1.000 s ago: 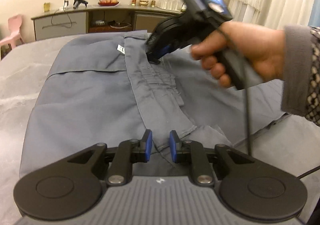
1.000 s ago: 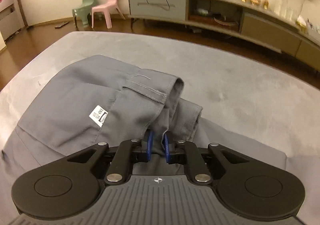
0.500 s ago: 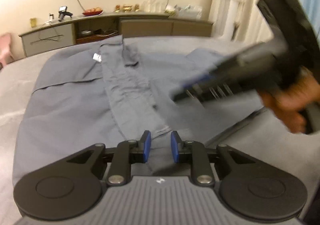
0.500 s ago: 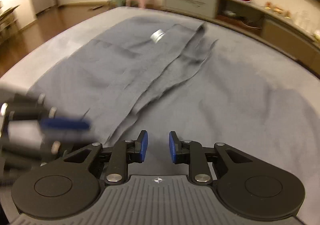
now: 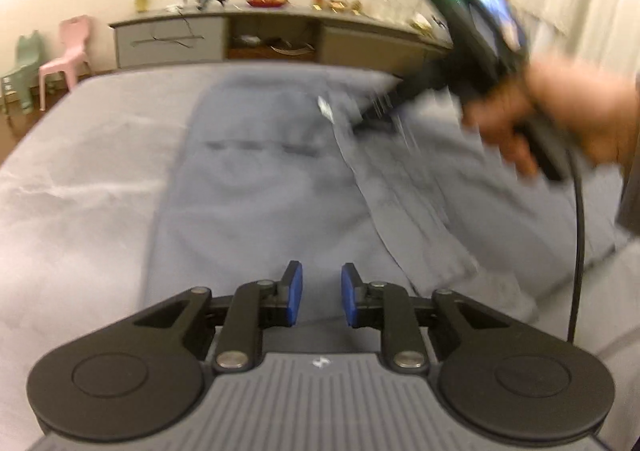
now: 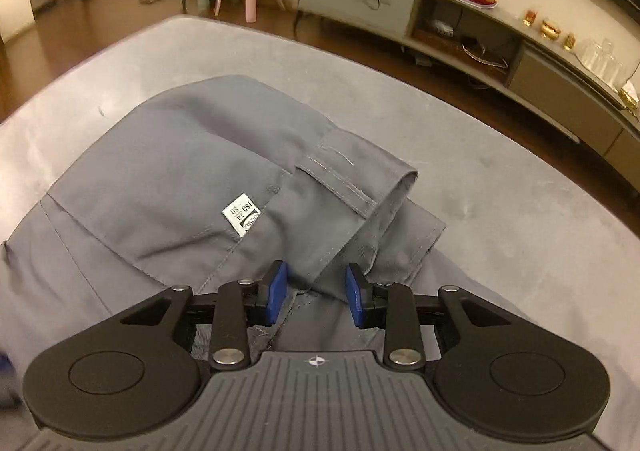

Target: Fold clothes

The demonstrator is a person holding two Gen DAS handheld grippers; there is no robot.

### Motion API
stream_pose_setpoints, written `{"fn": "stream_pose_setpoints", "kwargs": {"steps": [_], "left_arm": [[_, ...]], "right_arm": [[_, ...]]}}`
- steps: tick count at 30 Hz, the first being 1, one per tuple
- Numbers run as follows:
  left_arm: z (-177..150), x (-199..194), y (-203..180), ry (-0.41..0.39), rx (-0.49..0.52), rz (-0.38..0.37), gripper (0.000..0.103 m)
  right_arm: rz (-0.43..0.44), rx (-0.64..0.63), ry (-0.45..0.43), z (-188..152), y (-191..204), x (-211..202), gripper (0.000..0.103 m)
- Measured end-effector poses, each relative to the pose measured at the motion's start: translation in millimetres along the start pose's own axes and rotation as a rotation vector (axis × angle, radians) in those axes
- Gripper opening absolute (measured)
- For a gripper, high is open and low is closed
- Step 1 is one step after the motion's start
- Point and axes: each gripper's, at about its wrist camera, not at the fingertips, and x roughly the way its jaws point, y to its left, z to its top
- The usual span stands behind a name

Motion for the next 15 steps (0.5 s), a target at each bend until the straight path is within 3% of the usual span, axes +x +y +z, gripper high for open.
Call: {"fn": "stream_pose_setpoints", "kwargs": {"steps": [2, 5, 10, 13, 15], "left_arm": [[-6.8, 4.4, -5.4, 0.000, 0.034, 0.000, 0.021], [-8.4, 8.9, -7.5, -0.006, 0.040, -0.011, 0.021], [-12.8, 7.7, -6.2, -0.018, 0.026, -0.013, 0.020], [-14.6, 6.3, -2.4, -0.024, 0.013, -0.026, 0.020], [-14.2, 6.0, -0.8, -0.021, 0.007, -0.036, 0.020]], "right_arm": [[-0.016, -0.023, -0.118, 14.2, 18.9, -26.1, 0.033], [0.102, -0.039, -0.214, 41.9, 54.2, -35.0, 0.033], [0.148, -0.068, -0.058, 74.9, 86.0, 44.6, 0.033], [0.165, 0.021, -0.049, 93.6, 77.9, 53.8, 0.033], [0.181, 0.075, -0.040, 88.6, 72.5, 51.8, 0.033]]}}
